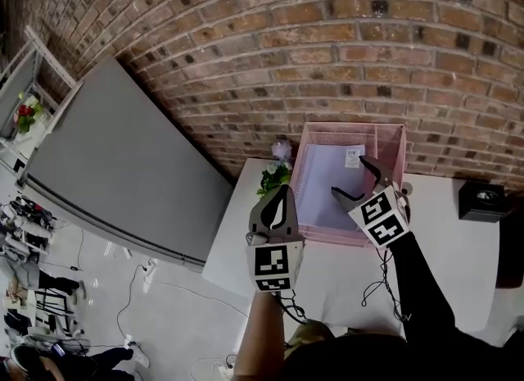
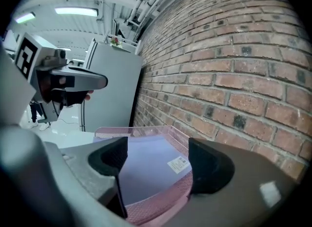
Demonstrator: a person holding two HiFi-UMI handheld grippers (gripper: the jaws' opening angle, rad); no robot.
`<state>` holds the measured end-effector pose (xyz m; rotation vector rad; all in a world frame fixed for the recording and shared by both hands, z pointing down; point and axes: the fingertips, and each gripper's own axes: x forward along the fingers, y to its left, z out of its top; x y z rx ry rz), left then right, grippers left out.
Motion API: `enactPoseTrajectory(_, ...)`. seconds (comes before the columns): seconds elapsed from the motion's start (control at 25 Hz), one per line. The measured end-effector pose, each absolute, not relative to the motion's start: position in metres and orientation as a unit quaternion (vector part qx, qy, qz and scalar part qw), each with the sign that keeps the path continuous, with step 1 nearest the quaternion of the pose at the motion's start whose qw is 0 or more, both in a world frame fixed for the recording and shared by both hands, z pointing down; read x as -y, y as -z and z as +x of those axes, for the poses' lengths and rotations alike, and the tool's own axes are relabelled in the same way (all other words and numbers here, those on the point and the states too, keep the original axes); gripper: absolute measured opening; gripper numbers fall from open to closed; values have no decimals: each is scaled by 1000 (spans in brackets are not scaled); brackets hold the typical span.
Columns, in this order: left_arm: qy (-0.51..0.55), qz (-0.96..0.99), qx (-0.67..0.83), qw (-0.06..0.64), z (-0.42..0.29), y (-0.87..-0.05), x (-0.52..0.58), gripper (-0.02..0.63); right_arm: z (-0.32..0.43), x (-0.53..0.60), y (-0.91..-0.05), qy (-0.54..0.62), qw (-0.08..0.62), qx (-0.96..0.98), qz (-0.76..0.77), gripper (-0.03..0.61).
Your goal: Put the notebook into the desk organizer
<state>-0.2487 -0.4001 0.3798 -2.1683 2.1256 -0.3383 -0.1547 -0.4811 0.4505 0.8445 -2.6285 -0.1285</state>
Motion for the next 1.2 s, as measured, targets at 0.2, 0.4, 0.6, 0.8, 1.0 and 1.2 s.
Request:
enactPoseTrajectory(0.2,106,-710,-694,49,-239,-372,389,8,-145,466,-440,19,138,946,292,382)
enactPoseTrajectory(0.4,105,-722,-682,56,-238,-365,381,8,-138,454,-426,-4,102,946,309,382)
enactPoseTrajectory(0.6,101,-739,-664,53,-243,-363,371,8,-134,436,-415,-7,83,937,339,382)
enactPoseTrajectory(0.8,93,-760,-640,56,-241,-358,355,8,-131,412,-405,-6,69,927,368,382)
enactPoseTrajectory(1.0,84,-774,-625,49,-243,-358,339,8,-126,387,-401,-19,50,920,388,382)
enactPoseTrajectory(1.2,76,-791,-605,51,-235,-358,319,8,-124,357,-397,-21,31,917,396,382)
